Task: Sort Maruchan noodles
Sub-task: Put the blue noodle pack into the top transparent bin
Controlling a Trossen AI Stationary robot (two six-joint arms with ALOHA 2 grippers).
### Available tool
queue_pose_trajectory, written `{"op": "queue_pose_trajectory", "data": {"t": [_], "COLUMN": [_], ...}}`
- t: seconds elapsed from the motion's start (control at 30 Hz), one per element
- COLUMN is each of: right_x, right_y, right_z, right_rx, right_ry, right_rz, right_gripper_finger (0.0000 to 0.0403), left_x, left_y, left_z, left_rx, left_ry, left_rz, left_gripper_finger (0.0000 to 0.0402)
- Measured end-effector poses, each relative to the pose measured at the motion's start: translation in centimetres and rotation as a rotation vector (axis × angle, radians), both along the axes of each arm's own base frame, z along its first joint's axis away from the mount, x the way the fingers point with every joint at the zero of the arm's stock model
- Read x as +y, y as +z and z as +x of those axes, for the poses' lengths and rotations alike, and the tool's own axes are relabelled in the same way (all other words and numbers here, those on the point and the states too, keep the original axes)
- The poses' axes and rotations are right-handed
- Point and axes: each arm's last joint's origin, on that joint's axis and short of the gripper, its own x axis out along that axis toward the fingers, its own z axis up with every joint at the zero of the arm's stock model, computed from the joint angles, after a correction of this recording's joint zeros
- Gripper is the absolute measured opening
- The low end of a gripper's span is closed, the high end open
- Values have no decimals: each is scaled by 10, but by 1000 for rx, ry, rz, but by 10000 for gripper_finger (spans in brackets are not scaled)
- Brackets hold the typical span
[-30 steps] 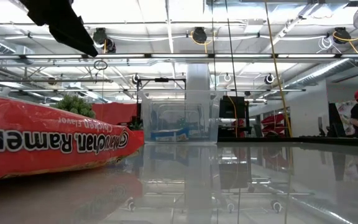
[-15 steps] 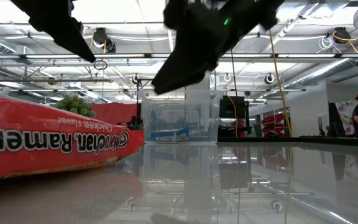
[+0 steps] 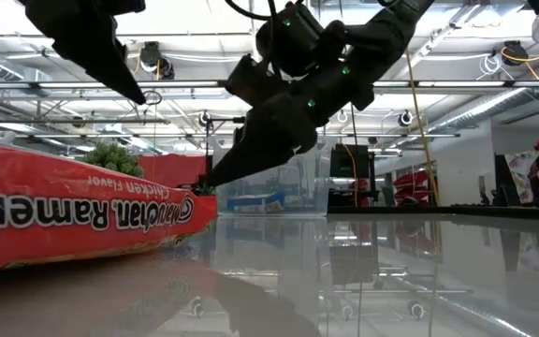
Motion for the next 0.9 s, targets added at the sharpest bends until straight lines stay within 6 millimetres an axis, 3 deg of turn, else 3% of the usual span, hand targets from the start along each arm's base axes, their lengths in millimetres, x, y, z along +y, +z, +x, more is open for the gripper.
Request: {"op": "queue_pose_trajectory", "data": {"t": [0.27,0.63,0.9], "right_x": [-12,-23,-34], "right_y": [-4,-45,-53], "right_z": [1,8,10], "right_rx": [-23,-13,-26], "right_ry": [100,148,153], "right_rz": [-33,-35,-8], "right_gripper_finger": [205,205,199], "left_x": [9,20,32], "left_y": [-17,-15,-14], "left_z": [0,6,10], "left_rx": [-5,-35,-40], "left_ry": [56,86,118], "left_rz": [-11,-3,15], "left_gripper_finger": [269,269,269]}}
